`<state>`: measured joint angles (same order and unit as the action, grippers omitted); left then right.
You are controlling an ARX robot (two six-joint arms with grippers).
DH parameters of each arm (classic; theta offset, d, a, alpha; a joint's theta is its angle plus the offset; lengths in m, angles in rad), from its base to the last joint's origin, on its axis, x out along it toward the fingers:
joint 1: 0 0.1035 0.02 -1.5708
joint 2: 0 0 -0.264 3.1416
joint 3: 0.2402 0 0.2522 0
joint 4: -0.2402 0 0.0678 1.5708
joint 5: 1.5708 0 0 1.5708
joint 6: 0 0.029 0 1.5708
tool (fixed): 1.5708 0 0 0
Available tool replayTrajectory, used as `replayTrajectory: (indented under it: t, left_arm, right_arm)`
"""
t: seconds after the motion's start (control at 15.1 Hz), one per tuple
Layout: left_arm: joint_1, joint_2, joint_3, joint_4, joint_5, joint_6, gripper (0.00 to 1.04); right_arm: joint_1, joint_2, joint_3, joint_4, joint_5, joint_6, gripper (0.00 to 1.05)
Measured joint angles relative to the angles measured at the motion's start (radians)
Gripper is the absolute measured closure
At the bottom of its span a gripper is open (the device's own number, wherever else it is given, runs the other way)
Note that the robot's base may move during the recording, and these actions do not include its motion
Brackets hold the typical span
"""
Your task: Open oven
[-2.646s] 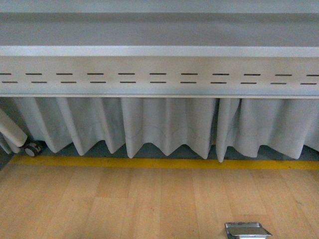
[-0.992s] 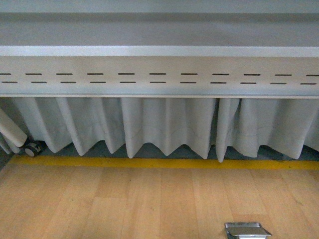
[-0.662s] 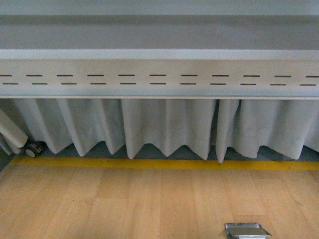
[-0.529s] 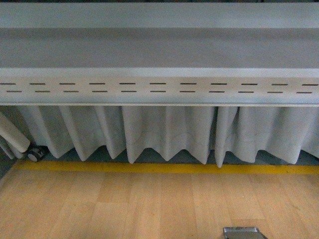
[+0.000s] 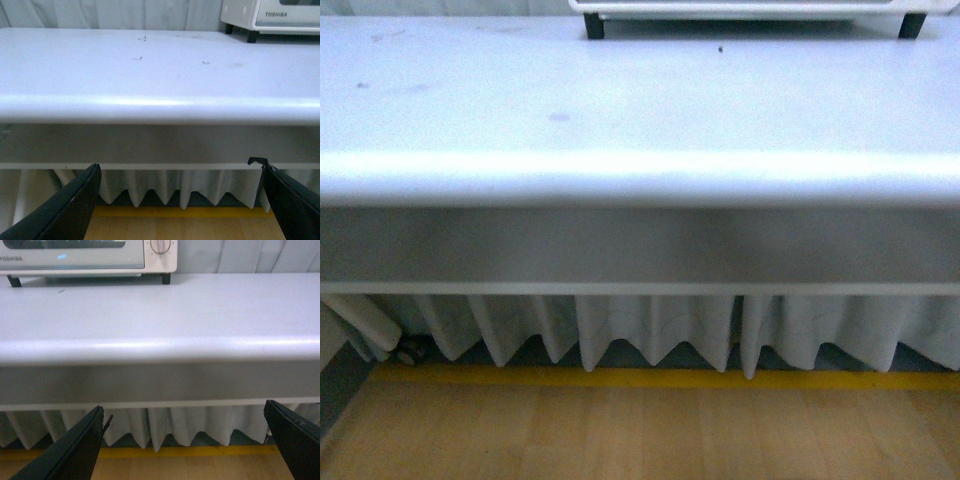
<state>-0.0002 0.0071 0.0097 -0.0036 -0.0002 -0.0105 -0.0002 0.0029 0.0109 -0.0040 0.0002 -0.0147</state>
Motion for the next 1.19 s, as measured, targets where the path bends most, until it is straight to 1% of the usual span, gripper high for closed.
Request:
replayTrajectory:
  t: [1.19]
  left_arm:
    - [0.0, 0.0, 0.0, 0.002, -0.001, 0.0, 0.07]
  right_arm:
    - [0.0, 0.001, 0.0, 0.0, 0.0, 0.0, 0.06]
